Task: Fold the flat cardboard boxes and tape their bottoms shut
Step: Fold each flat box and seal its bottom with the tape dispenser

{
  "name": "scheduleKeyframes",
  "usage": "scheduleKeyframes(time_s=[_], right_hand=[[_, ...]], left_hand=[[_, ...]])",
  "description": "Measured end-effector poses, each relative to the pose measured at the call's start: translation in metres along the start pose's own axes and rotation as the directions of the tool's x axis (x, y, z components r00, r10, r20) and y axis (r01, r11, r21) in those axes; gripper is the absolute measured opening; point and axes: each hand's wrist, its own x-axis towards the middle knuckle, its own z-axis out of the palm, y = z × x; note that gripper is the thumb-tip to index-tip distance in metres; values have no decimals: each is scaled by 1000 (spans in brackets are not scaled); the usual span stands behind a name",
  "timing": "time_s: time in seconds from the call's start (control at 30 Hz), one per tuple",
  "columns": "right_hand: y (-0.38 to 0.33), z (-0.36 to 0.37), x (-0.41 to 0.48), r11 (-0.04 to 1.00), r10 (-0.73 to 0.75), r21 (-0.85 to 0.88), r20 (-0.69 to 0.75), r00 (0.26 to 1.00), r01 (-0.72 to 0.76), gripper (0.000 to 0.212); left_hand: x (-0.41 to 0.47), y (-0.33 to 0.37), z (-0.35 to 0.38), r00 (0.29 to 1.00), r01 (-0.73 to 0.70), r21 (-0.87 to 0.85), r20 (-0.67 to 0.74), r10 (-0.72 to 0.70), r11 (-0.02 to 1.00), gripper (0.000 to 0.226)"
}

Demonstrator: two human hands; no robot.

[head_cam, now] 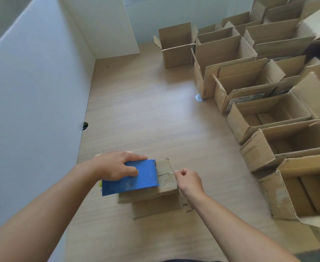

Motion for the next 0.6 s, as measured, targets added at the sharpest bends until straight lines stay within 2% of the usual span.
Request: scheduleKeyframes(time_s=[0.07,0.1,0.17,0.2,0.3,0.33,0.4,0.5,0.6], right_hand=[[-2,1,-1,999,3,-32,14,1000,-3,25],[-2,-1,-2,1000,14,-19,35,999,-13,28],[3,-7,-3,998,53,15,55,997,-54,61],[3,-12,-5,999,41,-6,62,997,-41,63],[-3,-21,-9,984,-158,-70,50,986,161,21],[-9,-22,-11,977,-206,-40,52,977,208,20],[-20,-18,-12,969,-246,6,100,964,247,25],[-23,-2,-8,960,-253,-81,156,955,267,41],[-18,5,-5,947,-292,-86,167,942,309,59]], left_hand=[[1,0,0,1000,6,27,-18,-6,1000,67],[1,1,0,1000,7,46,-22,-6,999,65],[0,3,0,999,10,75,-31,-8,997,62],[0,4,1,999,14,80,-35,-11,997,63],[0,5,1,999,20,86,-46,-16,996,65],[0,6,1,999,20,84,-50,-16,996,65],[-1,5,2,998,19,84,-59,-14,996,65],[-4,4,3,997,15,86,-82,-8,996,65],[-11,-1,3,996,-13,30,-89,15,999,56]])
